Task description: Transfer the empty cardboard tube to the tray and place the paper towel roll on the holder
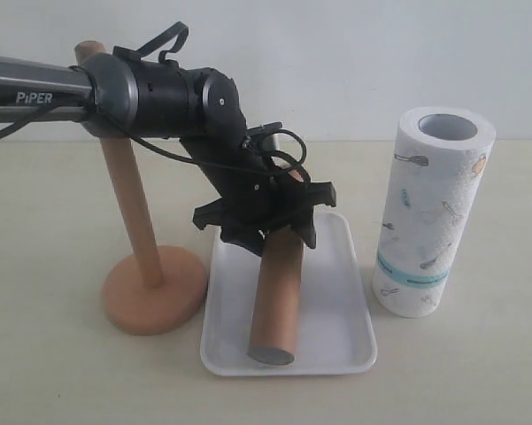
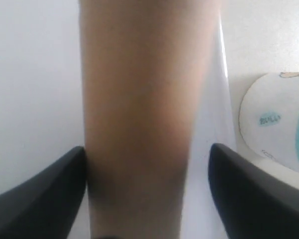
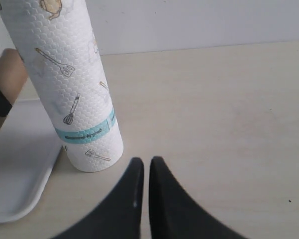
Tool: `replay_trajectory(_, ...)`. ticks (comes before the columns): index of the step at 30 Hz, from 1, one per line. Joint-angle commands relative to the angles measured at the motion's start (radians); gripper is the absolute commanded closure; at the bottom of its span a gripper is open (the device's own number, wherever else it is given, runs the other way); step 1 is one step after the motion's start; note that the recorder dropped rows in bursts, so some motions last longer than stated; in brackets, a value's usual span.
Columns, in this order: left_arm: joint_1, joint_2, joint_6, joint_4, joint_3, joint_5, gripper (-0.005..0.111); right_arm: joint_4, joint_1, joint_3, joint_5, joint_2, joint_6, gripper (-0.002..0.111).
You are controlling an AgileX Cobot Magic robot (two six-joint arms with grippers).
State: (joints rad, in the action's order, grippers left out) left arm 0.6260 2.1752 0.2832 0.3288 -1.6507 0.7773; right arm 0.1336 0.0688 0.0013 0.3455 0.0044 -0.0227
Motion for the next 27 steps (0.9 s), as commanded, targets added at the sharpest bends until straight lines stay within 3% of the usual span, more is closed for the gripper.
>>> replay_trajectory(1,-0.005,-0.002,0.030,0.014,-0.008,0.017,0.031,-0.005,0.001,-0.001,-0.003,-0.004,-0.002,0.104)
replay_trajectory(5,-0.005,-0.004,0.030,0.026,-0.008,0.021,0.033,-0.005,0.001,-0.001,-0.003,-0.004,-0.002,0.104)
replay_trajectory(8,-0.005,-0.015,0.030,0.042,-0.018,0.034,0.040,-0.005,0.001,-0.001,-0.003,-0.004,-0.002,0.104)
replay_trajectory(11,-0.005,-0.041,0.025,0.029,-0.047,0.052,0.055,-0.005,0.001,-0.001,-0.003,-0.004,-0.002,0.104)
replay_trajectory(17,-0.005,-0.117,-0.074,0.022,-0.091,0.089,0.101,-0.005,0.001,-0.001,-0.003,-0.004,-0.002,0.104)
replay_trajectory(22,-0.003,-0.195,-0.135,0.012,-0.091,0.157,0.103,-0.005,0.001,-0.001,-0.003,-0.004,-0.002,0.104)
replay_trajectory(27,0.024,-0.307,-0.143,-0.023,-0.091,0.114,0.103,-0.005,0.001,-0.001,-0.007,-0.004,-0.002,0.104)
